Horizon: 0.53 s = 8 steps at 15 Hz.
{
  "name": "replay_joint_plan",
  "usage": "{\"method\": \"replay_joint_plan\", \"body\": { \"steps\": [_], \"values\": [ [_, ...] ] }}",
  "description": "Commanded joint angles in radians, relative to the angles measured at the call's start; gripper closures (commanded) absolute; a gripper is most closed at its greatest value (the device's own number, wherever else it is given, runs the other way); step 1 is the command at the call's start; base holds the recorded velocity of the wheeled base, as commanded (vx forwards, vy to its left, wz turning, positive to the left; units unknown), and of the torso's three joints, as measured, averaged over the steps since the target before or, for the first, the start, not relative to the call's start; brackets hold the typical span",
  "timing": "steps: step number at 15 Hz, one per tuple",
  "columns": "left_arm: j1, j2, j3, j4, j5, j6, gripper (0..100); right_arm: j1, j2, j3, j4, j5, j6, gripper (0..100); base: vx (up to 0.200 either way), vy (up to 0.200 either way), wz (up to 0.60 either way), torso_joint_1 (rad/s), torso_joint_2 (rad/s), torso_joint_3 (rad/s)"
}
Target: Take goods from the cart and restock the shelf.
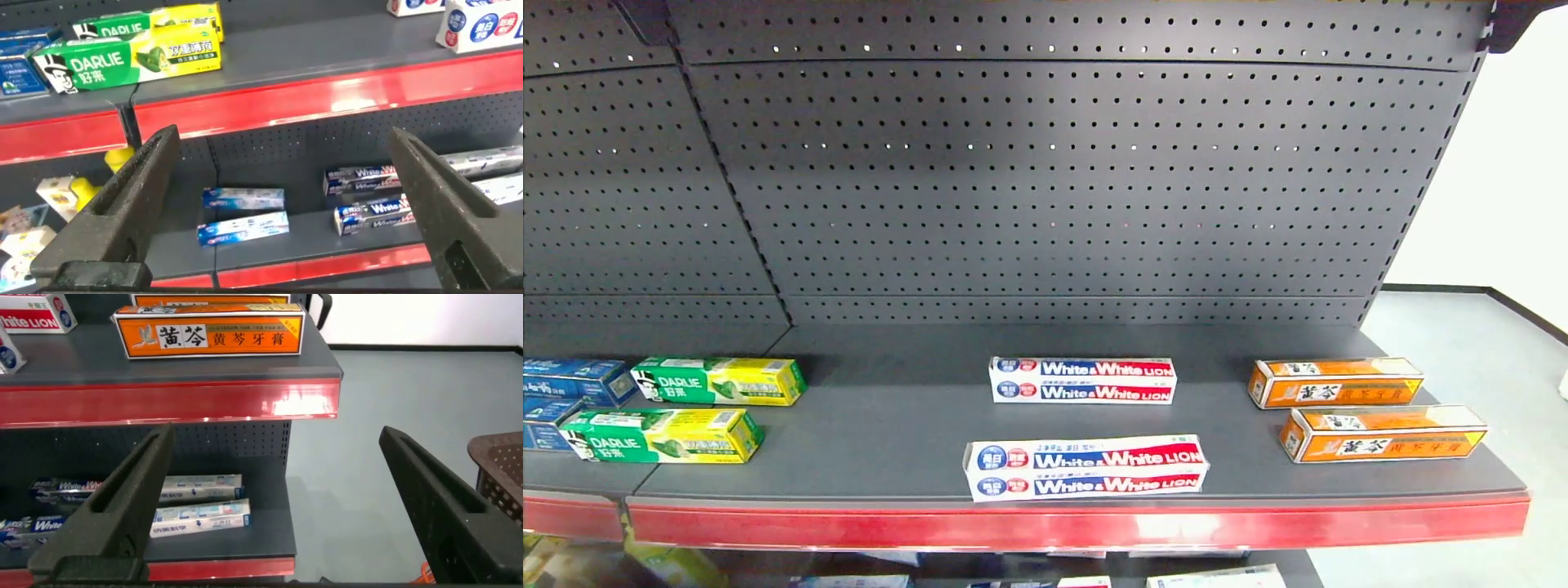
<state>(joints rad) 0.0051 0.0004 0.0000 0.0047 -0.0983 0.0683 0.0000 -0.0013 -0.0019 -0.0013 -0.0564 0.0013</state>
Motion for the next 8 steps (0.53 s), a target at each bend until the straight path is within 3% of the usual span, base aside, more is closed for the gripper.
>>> {"method": "replay_joint_plan", "body": {
  "steps": [1,3,8],
  "values": [
    [-0.001,0.000,0.000,0.000,0.002,-0.002,0,0.000,0.001,0.000,0.000,0.000,0.000,0,0.200,0.000,0.00,0.002,0.00,-0.002],
    [-0.001,0.000,0.000,0.000,0.000,-0.001,0,0.000,0.001,0.000,0.000,-0.002,0.000,0,0.200,0.000,0.00,-0.002,0.00,0.009],
    [-0.001,0.000,0.000,0.000,0.003,-0.010,0,0.000,0.001,0.000,0.000,0.000,0.000,0,0.000,0.000,0.00,0.000,0.00,0.000]
  ]
}}
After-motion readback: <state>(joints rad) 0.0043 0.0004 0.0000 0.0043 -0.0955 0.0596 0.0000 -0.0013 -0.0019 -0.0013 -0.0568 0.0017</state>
